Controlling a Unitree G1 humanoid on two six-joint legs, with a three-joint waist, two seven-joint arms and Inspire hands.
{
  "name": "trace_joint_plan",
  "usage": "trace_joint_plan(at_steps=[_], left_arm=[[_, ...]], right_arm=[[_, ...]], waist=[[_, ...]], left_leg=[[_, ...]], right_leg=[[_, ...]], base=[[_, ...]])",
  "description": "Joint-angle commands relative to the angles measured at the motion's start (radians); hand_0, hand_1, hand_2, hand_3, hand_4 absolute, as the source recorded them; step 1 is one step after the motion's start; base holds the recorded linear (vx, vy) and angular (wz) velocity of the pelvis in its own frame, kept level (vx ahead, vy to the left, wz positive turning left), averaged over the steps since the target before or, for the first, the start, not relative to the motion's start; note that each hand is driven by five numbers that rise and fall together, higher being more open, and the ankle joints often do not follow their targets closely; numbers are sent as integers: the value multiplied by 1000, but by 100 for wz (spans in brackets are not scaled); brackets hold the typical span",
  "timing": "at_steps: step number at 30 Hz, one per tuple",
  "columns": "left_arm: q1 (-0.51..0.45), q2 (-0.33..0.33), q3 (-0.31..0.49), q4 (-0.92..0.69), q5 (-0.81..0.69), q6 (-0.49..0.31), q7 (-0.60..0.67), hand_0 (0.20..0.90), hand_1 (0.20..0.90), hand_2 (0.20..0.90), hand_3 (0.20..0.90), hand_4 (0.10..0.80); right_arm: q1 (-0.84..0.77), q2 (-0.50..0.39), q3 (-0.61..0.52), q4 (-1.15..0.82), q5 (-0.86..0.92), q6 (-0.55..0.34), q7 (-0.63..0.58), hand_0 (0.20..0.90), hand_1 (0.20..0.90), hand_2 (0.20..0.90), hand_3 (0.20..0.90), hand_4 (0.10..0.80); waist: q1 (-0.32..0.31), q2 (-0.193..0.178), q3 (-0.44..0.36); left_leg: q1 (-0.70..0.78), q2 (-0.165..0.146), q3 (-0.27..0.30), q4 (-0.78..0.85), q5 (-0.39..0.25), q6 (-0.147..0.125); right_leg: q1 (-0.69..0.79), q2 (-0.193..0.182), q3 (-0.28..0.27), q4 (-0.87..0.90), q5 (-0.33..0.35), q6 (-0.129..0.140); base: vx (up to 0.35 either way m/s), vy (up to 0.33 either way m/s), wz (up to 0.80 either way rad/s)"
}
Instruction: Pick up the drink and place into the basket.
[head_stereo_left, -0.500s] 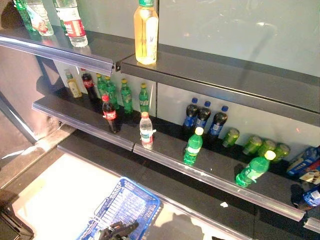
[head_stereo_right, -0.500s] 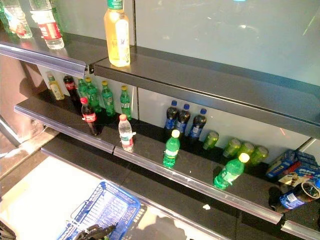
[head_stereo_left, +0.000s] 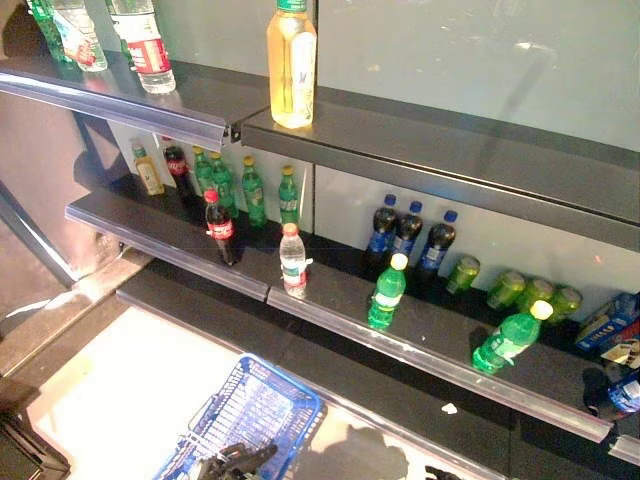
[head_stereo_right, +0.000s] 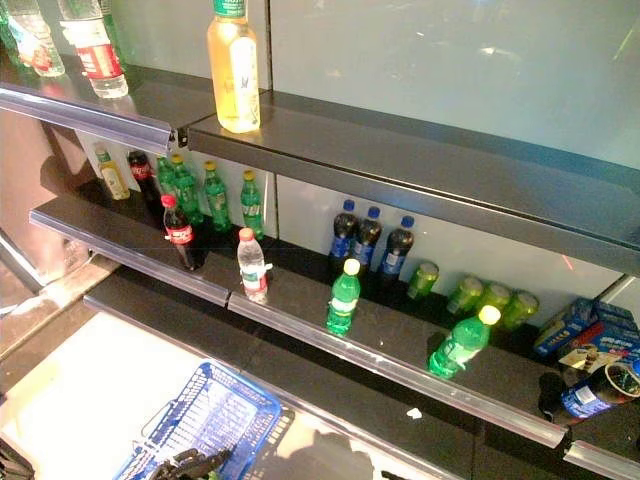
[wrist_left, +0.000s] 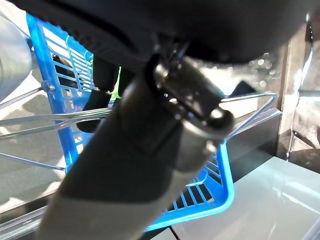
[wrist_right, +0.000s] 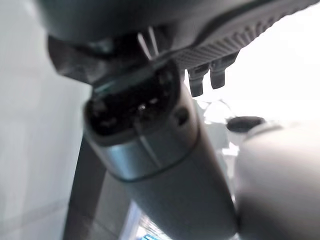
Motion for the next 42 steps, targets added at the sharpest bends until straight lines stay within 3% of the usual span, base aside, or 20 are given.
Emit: trace_joint_plan(at_steps=[1, 7, 11, 16, 23, 32, 42], left_arm=[[-46, 43, -42, -18, 32, -82, -10, 300, 300, 300, 200, 100], [-53, 69, -58, -52, 44, -60, -5, 300, 300, 300, 200, 100], [-39, 82, -53, -99, 57, -42, 9, 300, 300, 300, 200, 100], [-4, 84, -32, -152, 64, -31, 29, 300, 300, 300, 200, 100], [26, 54, -2, -168, 55, -47, 49, 300, 300, 300, 200, 100], [69, 20, 11, -186, 56, -62, 57, 300, 300, 300, 200, 100], [93, 6, 7, -202, 59, -67, 64, 300, 300, 300, 200, 100]], right_arm=[[-56, -29, 84, -9, -166, -76, -76, 900, 900, 900, 900, 800], [-91, -65, 175, -165, -200, -144, -95, 900, 900, 900, 900, 800], [-93, -116, 222, -406, -207, -103, -95, 900, 900, 900, 900, 800], [-67, -187, 220, -813, -171, -44, -83, 900, 900, 900, 900, 800], [-54, -258, 116, -1248, -83, -113, -96, 900, 900, 900, 900, 800], [-67, -278, 11, -1453, -88, -192, -203, 900, 900, 900, 900, 800], [-63, -298, -8, -1554, -81, -243, -302, 900, 900, 900, 900, 800]], waist=[[54, 3, 44], [72, -15, 55], [77, -28, 62], [60, -36, 63], [26, -26, 60], [16, -7, 48], [16, 3, 46]], left_leg=[[-13, 16, -45, 0, -21, 2], [-21, 20, -53, 0, -15, -1], [-30, 21, -57, 0, -12, -2], [-38, 23, -54, 0, -11, -4], [-44, 30, -39, 0, -11, -6], [-46, 42, -22, 0, -14, -8], [-51, 49, -18, 0, -12, -9]], right_leg=[[-41, -59, -18, 38, 60, 29], [-43, -57, -24, 36, 66, 34], [-48, -54, -24, 31, 72, 36], [-56, -51, -17, 27, 77, 37], [-71, -49, 5, 27, 75, 37], [-81, -57, 6, 33, 64, 39], [-86, -59, 2, 37, 56, 35]], base=[[-60, -40, 12], [-45, -46, 8], [-42, -47, 5], [-5, -7, 1], [-6, 19, -2], [8, 29, -4], [3, 1, -4]])
